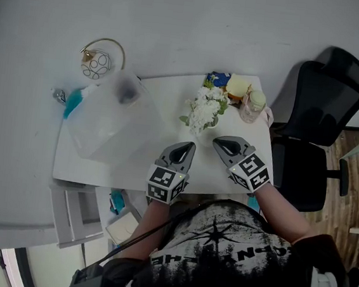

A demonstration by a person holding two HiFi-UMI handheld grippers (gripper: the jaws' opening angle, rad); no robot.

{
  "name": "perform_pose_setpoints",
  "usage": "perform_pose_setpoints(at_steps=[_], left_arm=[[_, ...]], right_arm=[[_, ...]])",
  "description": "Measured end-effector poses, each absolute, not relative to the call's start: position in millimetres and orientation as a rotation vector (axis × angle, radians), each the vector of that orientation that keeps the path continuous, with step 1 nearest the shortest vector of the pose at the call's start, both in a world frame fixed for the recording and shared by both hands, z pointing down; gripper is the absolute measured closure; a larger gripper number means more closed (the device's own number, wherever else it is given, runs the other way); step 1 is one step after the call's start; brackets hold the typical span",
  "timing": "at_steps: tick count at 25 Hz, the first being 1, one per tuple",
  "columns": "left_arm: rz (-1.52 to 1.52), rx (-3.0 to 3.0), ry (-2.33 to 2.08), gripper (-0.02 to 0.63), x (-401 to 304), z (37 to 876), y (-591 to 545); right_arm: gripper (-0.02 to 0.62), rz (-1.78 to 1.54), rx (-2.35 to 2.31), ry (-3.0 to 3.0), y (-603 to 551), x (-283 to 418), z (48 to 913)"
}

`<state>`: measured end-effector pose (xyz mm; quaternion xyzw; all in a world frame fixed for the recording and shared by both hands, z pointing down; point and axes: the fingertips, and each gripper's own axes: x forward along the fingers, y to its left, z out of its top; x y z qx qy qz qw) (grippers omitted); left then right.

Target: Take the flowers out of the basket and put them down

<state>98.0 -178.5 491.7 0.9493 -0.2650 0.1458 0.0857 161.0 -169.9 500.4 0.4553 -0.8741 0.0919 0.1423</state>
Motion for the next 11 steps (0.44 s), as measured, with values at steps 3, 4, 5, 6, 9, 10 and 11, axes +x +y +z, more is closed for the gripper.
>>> perform_pose_setpoints(at_steps=[3, 4, 5, 6, 9, 10, 11], left_arm=[[0.437, 2.828, -0.787, 0.595, 99.3, 492.5, -179.3], [0.437, 2.829, -0.786, 0.595, 99.8, 492.6, -179.4], [0.437, 2.830, -0.785, 0.595, 100.4, 492.6, -179.4], [0.437, 2.831, -0.784, 0.595, 101.1, 492.6, -179.6], [0.437, 2.833, -0.782, 0.595, 103.0, 492.8, -180.6], [0.438, 2.833, -0.781, 0.595, 103.6, 493.1, -181.0], [0.439, 2.833, -0.781, 0.595, 104.0, 493.6, -181.5]], right_arm=[[0.578, 0.262, 1.312, -2.522, -170.2, 161.4, 500.9], [0.578, 0.261, 1.312, -2.522, -170.3, 161.5, 500.9], [0.578, 0.259, 1.312, -2.522, -170.3, 161.7, 500.8], [0.578, 0.256, 1.312, -2.522, -170.3, 162.0, 500.7], [0.578, 0.241, 1.308, -2.520, -170.3, 162.3, 500.0], [0.578, 0.234, 1.305, -2.519, -170.3, 162.2, 499.8], [0.578, 0.226, 1.302, -2.518, -170.3, 162.1, 499.6]])
